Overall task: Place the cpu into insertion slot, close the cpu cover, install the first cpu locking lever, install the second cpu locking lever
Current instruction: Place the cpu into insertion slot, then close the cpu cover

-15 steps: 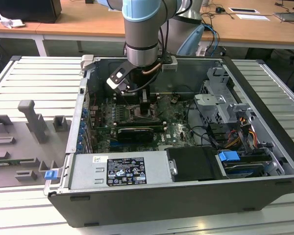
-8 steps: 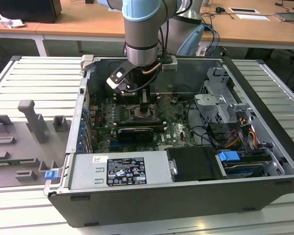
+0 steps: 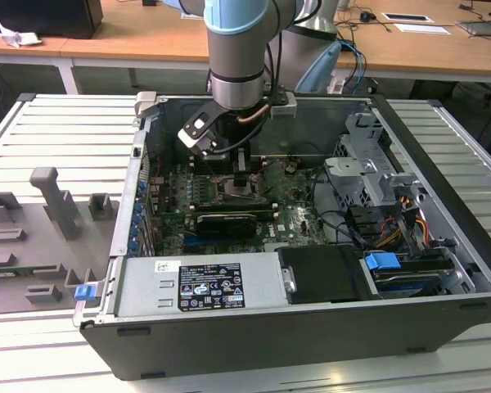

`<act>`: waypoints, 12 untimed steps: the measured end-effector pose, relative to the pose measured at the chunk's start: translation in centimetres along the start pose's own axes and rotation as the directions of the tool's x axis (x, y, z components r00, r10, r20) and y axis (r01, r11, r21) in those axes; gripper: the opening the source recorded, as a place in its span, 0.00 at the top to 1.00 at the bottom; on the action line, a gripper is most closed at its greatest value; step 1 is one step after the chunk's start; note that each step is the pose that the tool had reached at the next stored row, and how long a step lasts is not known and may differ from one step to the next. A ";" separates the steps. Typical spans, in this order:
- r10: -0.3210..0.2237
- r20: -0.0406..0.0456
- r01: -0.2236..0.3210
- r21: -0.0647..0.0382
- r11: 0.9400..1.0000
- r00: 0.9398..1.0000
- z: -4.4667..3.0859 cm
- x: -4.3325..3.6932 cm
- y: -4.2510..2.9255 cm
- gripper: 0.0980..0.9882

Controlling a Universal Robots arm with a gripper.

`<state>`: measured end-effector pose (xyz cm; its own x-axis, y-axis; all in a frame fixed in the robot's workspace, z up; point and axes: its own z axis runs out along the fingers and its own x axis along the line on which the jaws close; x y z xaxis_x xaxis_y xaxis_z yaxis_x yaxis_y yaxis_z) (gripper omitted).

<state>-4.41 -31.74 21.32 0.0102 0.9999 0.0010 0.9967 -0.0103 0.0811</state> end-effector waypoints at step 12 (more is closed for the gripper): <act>0.000 0.000 0.000 0.000 1.000 1.000 -0.21 0.00 0.02 0.99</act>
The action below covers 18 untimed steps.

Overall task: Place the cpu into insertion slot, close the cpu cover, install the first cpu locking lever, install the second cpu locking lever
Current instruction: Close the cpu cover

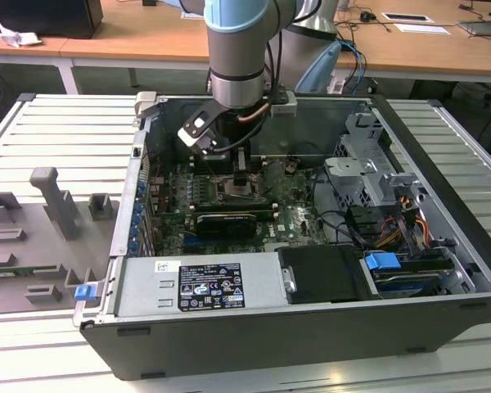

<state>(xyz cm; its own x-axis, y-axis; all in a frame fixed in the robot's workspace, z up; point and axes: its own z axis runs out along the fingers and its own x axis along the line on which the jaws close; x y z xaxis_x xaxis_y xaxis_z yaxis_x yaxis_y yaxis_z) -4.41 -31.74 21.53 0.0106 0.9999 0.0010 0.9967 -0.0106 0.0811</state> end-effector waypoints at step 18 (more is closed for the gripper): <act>0.004 0.000 -0.004 0.000 1.000 1.000 -0.49 0.00 0.04 0.99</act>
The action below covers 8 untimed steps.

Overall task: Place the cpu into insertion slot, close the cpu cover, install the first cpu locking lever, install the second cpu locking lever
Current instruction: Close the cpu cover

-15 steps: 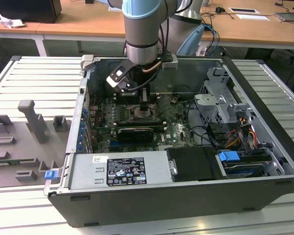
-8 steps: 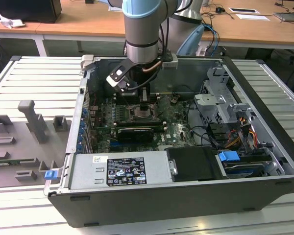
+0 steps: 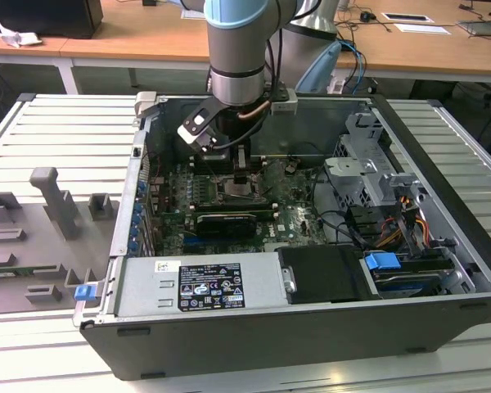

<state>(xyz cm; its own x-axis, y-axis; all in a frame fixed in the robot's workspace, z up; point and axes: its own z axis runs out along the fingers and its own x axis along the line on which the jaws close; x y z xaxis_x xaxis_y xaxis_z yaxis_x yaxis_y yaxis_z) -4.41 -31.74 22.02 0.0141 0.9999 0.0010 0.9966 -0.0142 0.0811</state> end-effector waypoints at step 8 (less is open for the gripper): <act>0.001 0.000 -0.001 0.000 1.000 1.000 -0.32 0.00 0.03 0.99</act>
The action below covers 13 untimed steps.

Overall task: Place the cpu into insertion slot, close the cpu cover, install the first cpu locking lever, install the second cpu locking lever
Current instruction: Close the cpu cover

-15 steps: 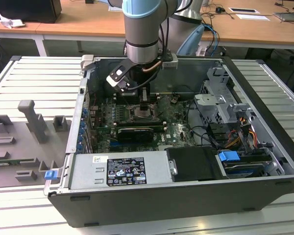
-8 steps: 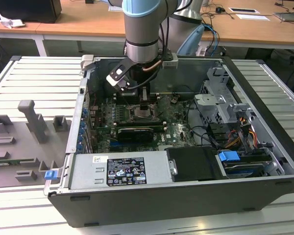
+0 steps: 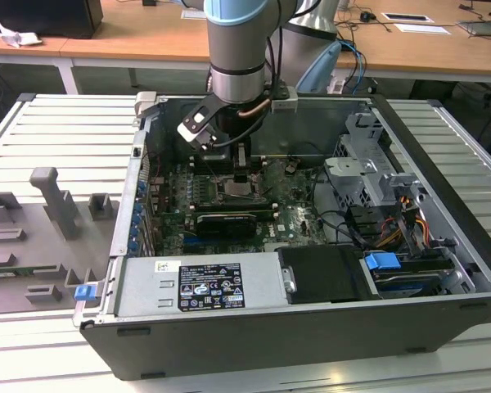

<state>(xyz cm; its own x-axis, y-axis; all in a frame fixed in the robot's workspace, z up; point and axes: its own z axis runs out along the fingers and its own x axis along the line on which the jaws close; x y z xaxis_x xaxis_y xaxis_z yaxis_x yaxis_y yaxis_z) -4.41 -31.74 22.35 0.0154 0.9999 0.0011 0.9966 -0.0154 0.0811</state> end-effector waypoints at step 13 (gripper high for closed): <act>0.004 0.000 -0.004 0.000 1.000 1.000 -0.94 0.00 0.08 0.99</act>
<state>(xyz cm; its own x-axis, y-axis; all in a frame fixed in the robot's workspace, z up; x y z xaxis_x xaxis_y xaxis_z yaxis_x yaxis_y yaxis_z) -4.41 -31.73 23.30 0.0190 0.9998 0.0011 0.9965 -0.0191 0.0811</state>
